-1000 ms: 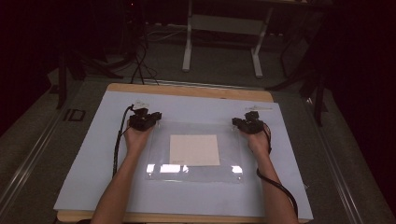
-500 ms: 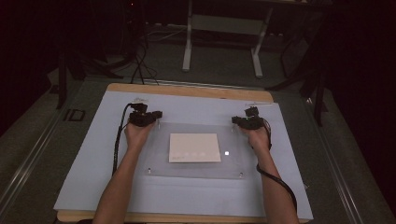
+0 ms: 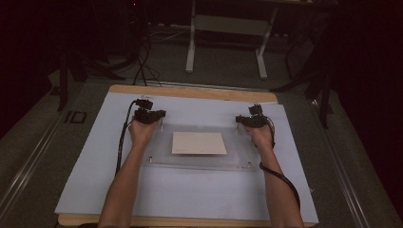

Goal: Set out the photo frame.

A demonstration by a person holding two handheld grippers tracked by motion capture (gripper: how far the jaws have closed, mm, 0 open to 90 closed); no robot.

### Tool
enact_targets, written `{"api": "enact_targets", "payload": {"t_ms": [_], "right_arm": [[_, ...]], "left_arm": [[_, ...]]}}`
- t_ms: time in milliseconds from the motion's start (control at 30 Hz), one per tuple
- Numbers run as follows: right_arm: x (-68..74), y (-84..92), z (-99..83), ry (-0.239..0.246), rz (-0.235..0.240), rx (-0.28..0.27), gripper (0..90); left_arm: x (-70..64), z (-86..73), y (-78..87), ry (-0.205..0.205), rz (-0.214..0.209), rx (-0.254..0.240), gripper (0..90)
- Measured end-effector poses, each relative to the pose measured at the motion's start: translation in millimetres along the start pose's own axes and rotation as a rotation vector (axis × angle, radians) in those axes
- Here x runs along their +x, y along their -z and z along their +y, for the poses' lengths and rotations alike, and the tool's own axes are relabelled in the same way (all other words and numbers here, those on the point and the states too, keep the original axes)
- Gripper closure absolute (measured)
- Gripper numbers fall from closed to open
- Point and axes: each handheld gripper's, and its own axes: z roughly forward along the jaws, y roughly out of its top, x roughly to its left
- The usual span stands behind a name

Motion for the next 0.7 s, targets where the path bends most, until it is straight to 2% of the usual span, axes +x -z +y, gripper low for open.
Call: {"api": "enact_targets", "payload": {"t_ms": [33,200,267,333,467,500,533,633,700], "right_arm": [[-0.3,-1.2,2.0,-0.005,-0.002,0.009,85.3],[-1.6,-3.3,2.9,-0.031,-0.005,0.003,85.2],[-2.2,-3.7,2.1,-0.044,0.001,-0.004,85.1],[-1.3,-3.8,2.2,-0.037,-0.008,-0.005,84.8],[1.4,-3.6,0.7,-0.007,-0.027,-0.007,83.4],[3.6,-3.4,-1.0,0.029,-0.052,-0.005,77.3],[4.3,-3.0,-1.9,0.041,-0.059,-0.007,76.9],[7.2,2.6,-5.4,0.073,-0.07,-0.022,72.4],[8.5,9.7,-8.4,0.086,-0.055,-0.051,70.2]], "left_arm": [[1.6,0.4,-1.4,0.017,-0.006,-0.002,84.3],[2.4,1.7,-4.3,0.048,0.001,-0.004,84.3],[1.3,2.9,-4.9,0.049,0.009,0.004,84.3],[1.3,4.0,-5.0,0.05,0.012,0.012,84.3],[2.1,4.3,-6.1,0.064,0.008,0.011,84.3],[2.6,4.2,-6.2,0.068,0.003,0.011,84.2],[2.8,4.2,-6.3,0.07,0.001,0.01,84.2],[2.9,4.5,-6.5,0.073,0.003,0.012,84.2],[3.1,4.5,-6.5,0.073,0.002,0.012,84.2]]}}
